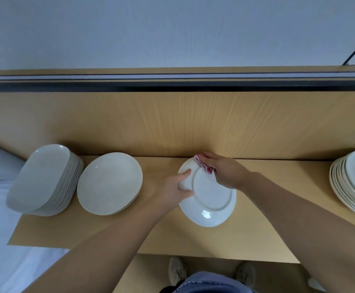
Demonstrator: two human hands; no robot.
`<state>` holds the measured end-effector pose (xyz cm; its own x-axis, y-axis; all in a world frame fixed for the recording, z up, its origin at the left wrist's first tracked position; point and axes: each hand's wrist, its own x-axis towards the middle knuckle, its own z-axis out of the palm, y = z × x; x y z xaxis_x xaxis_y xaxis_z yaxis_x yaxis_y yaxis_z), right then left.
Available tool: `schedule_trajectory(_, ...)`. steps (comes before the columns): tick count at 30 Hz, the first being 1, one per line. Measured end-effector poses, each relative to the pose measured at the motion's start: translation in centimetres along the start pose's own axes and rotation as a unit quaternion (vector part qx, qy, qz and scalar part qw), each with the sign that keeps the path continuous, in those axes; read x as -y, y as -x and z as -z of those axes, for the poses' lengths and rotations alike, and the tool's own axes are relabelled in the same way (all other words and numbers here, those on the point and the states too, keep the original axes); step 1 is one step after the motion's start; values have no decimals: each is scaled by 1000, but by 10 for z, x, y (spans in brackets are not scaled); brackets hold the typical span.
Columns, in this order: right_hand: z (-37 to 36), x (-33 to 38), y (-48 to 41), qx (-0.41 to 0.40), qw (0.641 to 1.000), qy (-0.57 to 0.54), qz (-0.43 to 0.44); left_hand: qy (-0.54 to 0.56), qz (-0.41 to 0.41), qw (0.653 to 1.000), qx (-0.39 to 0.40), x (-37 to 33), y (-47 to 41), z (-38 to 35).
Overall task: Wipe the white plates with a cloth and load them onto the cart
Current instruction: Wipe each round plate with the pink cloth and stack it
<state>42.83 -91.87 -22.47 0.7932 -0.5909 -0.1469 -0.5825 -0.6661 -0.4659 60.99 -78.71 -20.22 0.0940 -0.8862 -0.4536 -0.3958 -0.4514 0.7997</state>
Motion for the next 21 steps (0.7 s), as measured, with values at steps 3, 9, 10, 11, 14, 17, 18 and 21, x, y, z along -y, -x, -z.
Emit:
schedule_trajectory(3, -9, -10, 7, 4, 998, -21, -59, -6, 5, 1000, 0, 3, 1, 0)
schedule_trajectory(9, -32, -23, 37, -46, 984, -76, -156, -15, 17, 1000, -3, 8, 3, 2)
schedule_trajectory(10, -35, -22, 43, -55, 978, -98, -174, -17, 17, 1000, -3, 8, 3, 2)
schedule_trajectory(11, -37, -22, 47, -67, 974, -114, -183, -19, 17, 1000, 0, 8, 3, 2)
schedule_trajectory(14, -38, -26, 49, -83, 971, -151, -165, -25, 18, 999, 21, 6, 1, 2)
schedule_trajectory(17, -30, -33, 41, -52, 973, -180, -133, -52, 20, 997, 46, 1, -3, -2)
schedule_trajectory(18, -28, -34, 37, -43, 975, -181, -122, -62, 21, 996, 57, 0, -5, -3)
schedule_trajectory(21, -19, -39, 23, 3, 981, -161, -106, -76, 31, 993, 85, -4, -12, -6)
